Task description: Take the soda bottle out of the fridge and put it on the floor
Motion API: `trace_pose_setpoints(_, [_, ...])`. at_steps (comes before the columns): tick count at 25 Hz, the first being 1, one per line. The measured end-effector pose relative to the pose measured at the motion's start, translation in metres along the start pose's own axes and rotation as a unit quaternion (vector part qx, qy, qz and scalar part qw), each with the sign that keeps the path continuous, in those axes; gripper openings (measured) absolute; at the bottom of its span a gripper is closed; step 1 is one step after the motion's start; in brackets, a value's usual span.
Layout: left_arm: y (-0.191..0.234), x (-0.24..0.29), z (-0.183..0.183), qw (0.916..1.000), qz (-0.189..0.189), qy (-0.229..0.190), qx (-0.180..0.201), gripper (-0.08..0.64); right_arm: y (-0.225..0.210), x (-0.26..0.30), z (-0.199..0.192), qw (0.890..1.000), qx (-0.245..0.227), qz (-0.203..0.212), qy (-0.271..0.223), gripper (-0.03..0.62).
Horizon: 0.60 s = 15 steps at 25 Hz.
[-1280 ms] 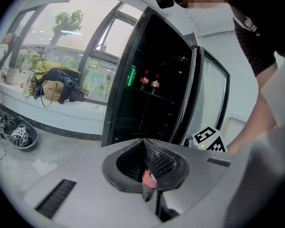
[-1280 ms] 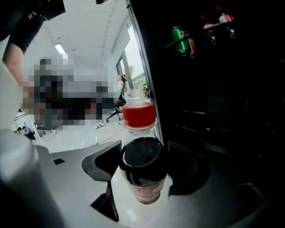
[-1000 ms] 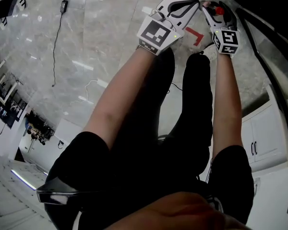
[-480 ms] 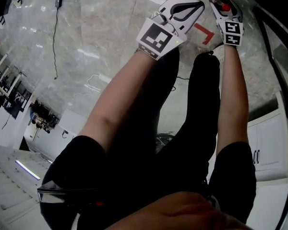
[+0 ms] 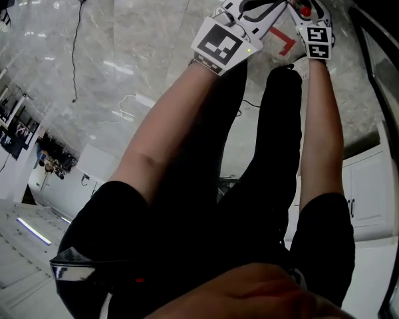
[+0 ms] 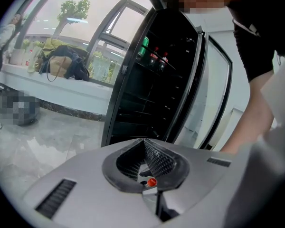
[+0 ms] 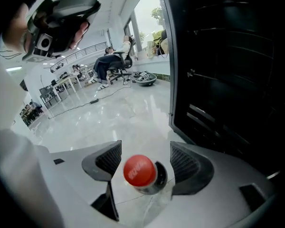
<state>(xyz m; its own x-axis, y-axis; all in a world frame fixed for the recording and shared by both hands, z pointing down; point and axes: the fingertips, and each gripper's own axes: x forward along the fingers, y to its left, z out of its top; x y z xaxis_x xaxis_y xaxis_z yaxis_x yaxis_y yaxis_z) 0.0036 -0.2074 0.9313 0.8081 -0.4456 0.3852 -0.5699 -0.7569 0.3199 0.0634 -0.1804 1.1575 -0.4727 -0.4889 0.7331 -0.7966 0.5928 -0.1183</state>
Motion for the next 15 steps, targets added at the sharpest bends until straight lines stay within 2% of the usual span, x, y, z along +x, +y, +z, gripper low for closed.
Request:
trace_pose_setpoints(4, [-0.008, -0.016, 0.045, 0.9999, 0.004, -0.009, 0.010, 0.000, 0.011, -0.044, 0.060, 1.000, -0.010, 0.005, -0.019, 0.301])
trace_pose_setpoints(8, [-0.025, -0.048, 0.111, 0.9997, 0.010, -0.016, 0.016, 0.000, 0.026, -0.127, 0.155, 0.997, 0.000, 0.003, -0.080, 0.301])
trace_pose_setpoints(11, [-0.042, -0.078, 0.173, 0.9994, 0.016, -0.027, 0.012, 0.000, 0.038, -0.204, 0.241, 0.990, 0.006, 0.004, -0.140, 0.301])
trace_pose_setpoints(15, [-0.078, -0.120, 0.253, 0.9991, 0.001, -0.034, 0.028, 0.000, 0.063, -0.315, 0.348, 0.975, 0.022, 0.020, -0.218, 0.294])
